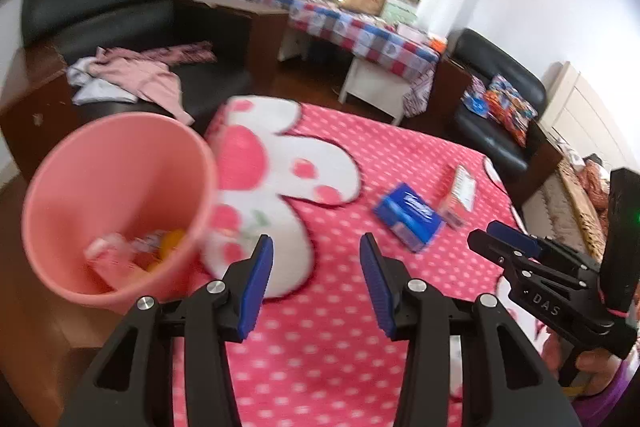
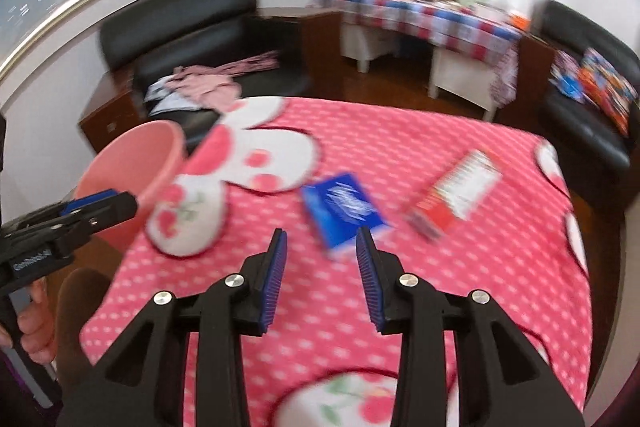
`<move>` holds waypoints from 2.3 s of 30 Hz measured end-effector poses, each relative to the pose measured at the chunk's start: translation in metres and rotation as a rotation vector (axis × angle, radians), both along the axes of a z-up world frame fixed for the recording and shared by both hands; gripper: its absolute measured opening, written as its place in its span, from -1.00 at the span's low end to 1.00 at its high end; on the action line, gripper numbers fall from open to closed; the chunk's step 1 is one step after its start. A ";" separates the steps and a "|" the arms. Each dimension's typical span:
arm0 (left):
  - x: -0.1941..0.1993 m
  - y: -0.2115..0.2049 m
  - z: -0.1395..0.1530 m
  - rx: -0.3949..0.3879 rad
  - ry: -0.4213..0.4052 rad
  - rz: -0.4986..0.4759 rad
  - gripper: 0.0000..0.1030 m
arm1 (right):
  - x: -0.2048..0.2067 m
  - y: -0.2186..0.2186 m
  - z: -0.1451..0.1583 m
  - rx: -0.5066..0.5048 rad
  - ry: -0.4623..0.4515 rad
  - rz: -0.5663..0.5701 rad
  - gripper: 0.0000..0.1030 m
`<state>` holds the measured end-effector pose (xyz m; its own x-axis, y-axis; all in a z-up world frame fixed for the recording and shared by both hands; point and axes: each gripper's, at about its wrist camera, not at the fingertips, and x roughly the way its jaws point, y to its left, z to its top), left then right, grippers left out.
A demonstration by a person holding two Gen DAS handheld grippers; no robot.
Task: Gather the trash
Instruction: 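Move both open tools back over the table items, then grasp the blue Tempo tissue pack with the left tool and lift it, then grasp the red-white medicine box with the right tool while the left tool holds the tissue pack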
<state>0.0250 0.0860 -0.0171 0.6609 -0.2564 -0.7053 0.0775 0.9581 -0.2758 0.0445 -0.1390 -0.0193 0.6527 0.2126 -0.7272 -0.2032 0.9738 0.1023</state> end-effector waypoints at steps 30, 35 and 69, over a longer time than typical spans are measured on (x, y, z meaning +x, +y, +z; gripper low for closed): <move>0.142 -0.145 -0.075 -0.076 0.450 0.228 0.19 | -0.008 -0.122 -0.049 0.153 0.071 -0.196 -0.29; 0.143 -0.152 -0.075 -0.060 0.424 0.192 0.16 | -0.003 -0.122 -0.050 0.160 0.078 -0.199 -0.29; 0.052 -0.030 -0.044 -0.103 0.201 0.053 -0.08 | 0.099 -0.041 -0.070 0.123 0.088 -0.483 0.06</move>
